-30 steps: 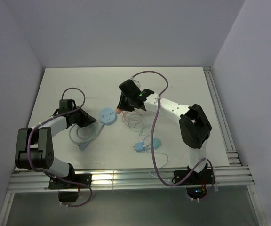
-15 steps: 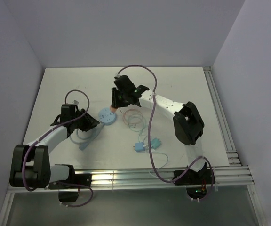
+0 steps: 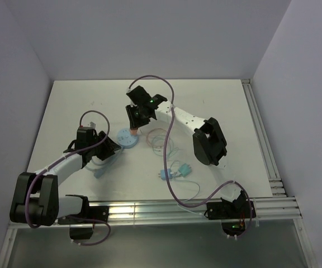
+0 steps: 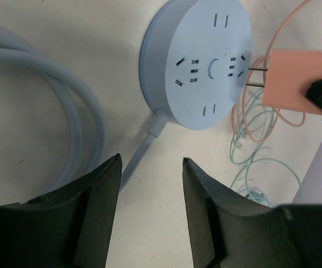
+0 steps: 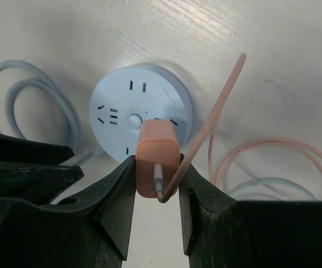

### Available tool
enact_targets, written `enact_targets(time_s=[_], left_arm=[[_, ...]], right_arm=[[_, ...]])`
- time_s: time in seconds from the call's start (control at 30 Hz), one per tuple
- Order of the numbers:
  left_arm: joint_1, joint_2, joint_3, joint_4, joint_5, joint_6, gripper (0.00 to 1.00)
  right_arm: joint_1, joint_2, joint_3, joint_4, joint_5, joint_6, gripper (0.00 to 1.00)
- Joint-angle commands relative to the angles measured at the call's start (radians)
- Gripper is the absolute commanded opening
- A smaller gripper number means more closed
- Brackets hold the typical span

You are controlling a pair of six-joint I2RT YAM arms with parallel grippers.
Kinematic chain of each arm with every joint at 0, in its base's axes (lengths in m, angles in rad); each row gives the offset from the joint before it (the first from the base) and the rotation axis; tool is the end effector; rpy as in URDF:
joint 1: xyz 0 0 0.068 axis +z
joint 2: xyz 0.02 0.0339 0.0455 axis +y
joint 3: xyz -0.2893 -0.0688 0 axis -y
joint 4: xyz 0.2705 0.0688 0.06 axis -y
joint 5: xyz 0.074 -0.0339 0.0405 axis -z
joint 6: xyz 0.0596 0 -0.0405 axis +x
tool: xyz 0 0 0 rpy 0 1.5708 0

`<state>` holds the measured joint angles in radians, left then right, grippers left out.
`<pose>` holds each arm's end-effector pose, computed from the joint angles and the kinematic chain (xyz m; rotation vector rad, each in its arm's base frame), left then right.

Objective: Insert the plug

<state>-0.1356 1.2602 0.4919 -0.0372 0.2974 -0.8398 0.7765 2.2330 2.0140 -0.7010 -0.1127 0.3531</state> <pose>0.2538 -0.0523 0.1497 -0.7157 2.3821 -0.7968 0.3917 0.3942 0.2355 -0.5919 2.5196 0.5906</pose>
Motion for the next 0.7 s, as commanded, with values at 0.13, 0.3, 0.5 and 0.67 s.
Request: enact_targets(time_s=[0.13, 0.3, 0.5, 0.67], left_arm=[[-0.006, 0.036, -0.032, 0.097, -0.003, -0.03, 0.51], [-0.007, 0.036, -0.047, 0.106, -0.009, -0.035, 0.5], [-0.01, 0.033, -0.053, 0.111, -0.017, -0.033, 0.49], [-0.018, 0.044, -0.059, 0.123, -0.015, -0.035, 0.47]], right_arm=[[0.007, 0.005, 0.031, -0.048, 0.022, -0.037, 0.0], [0.009, 0.016, 0.06, -0.051, 0.028, -0.042, 0.0], [0.02, 0.05, 0.121, -0.058, 0.03, -0.034, 0.0], [0.03, 0.079, 0.152, -0.066, 0.039, -0.014, 0.0]])
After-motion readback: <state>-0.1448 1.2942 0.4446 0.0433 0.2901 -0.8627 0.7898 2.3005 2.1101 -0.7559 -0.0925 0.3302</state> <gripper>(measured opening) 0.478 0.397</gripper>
